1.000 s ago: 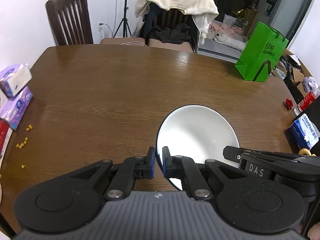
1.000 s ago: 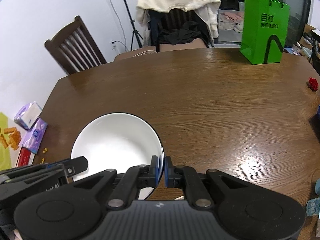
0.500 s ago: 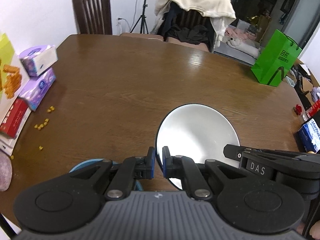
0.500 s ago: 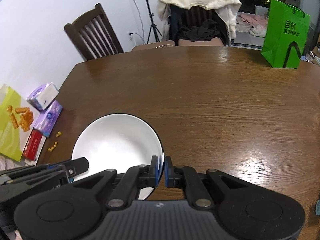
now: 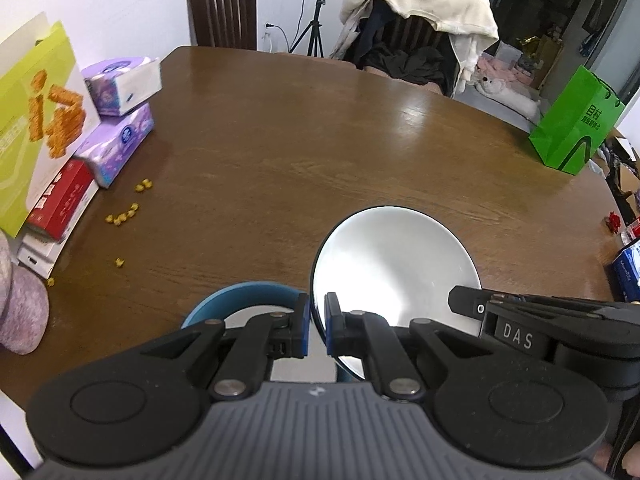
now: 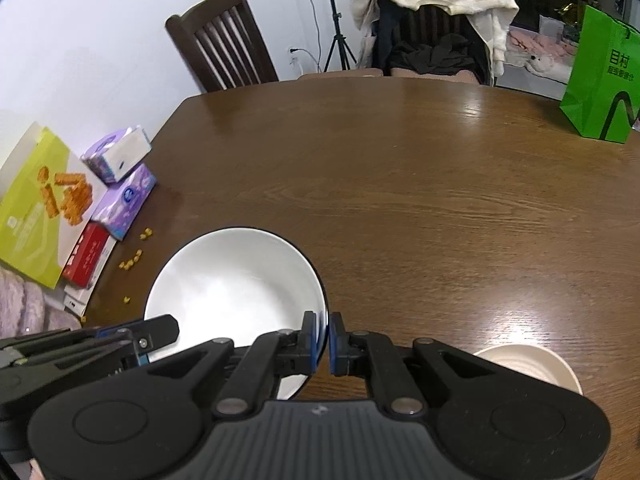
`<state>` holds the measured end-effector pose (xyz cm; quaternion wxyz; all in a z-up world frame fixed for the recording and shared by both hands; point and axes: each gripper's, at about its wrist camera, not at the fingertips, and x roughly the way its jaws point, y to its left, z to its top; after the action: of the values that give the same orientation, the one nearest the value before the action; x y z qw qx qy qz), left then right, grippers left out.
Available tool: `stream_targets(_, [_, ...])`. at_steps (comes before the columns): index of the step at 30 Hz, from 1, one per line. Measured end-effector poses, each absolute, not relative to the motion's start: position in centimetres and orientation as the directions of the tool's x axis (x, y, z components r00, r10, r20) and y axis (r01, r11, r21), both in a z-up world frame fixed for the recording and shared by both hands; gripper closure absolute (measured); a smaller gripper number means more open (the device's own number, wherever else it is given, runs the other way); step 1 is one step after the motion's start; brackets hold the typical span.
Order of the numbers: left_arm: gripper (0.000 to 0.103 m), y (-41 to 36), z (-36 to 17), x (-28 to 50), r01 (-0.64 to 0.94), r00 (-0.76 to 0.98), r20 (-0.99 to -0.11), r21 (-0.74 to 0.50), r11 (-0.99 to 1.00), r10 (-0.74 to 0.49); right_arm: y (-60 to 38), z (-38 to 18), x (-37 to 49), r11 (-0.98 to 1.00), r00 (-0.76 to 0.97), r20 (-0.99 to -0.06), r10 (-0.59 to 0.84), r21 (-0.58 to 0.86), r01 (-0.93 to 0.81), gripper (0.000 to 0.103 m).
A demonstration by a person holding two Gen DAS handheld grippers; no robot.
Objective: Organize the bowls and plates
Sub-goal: 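Carry the white bowl with both grippers over the blue bowl, then lower the white bowl into the blue bowl with both grippers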
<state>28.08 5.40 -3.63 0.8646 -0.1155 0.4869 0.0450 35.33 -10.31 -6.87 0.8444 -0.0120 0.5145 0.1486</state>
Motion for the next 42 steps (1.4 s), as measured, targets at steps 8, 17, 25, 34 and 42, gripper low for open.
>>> stream_targets(8, [0.096,7.4,-4.7,26.8,-0.208,0.500,-0.866,-0.151,0.966,-0.027,-8.3,-8.0,34.1,0.950,0.406,-0.881,0.242,0.131,-0.283,0.097])
stream_targets(17, [0.096,9.6,-6.3,25.4,-0.239,0.472,-0.882,-0.141,0.961,-0.012,-5.8,-9.9,32.9,0.941,0.372,-0.894,0.250,0.132,-0.313,0.097])
stream_targets(25, [0.096,10.6,-7.6,24.9,-0.240,0.457,-0.889,-0.141,0.961,-0.016,-4.2,-11.1,32.5,0.939,0.349,-0.909,0.229,0.112,-0.326,0.097])
stream_targets(34, [0.096,11.5,-9.4,24.5,-0.240,0.440,-0.897,-0.150,0.959,-0.030,-2.6,-12.5,32.1,0.932,0.339,-0.921,0.189,0.060,-0.358,0.096])
stream_targets(42, [0.096,11.9,-10.5,24.3,-0.230,0.436,-0.899,-0.152,0.961,-0.038,-1.8,-13.2,31.6,0.925,0.353,-0.921,0.161,0.017,-0.378,0.096])
